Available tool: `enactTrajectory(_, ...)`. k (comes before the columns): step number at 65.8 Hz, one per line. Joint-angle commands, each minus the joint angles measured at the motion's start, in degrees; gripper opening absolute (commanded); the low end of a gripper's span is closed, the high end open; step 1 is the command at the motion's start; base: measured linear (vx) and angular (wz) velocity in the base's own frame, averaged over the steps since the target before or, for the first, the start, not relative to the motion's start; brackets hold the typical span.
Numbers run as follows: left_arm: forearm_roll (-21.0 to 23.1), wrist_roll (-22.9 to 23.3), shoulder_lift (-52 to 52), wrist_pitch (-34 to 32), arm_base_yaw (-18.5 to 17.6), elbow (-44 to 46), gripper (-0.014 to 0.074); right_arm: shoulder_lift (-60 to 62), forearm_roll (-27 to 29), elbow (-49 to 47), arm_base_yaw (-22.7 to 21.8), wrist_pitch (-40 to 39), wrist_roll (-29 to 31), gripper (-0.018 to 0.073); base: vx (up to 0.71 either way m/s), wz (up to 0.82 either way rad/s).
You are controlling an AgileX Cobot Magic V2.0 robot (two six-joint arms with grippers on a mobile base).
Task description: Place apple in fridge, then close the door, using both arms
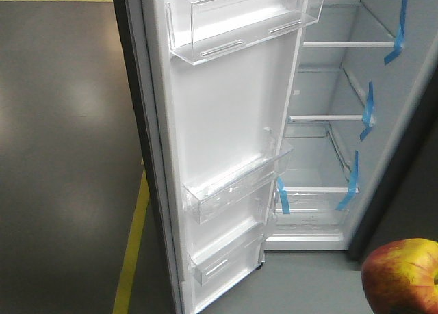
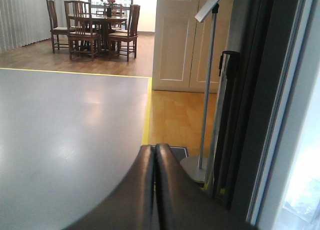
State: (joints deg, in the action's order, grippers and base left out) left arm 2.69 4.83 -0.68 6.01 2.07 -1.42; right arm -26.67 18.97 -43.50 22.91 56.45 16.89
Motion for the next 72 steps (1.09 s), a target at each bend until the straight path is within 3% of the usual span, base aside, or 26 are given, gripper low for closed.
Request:
enactTrajectory(1,0.22,0.42,-0.87,-4.13,-0.03,-1.63,-0.0006,-0.35,1.05,-1.43,-0.06,-3.97,0.18,0.0365,0.04,0.00)
enactTrajectory(72,0.22,0.42,-0.87,-4.13,-0.03,-1.63,-0.0006,-0.35,1.05,-1.43,-0.06,-3.97,0.18,0.0365,0.05,0.00)
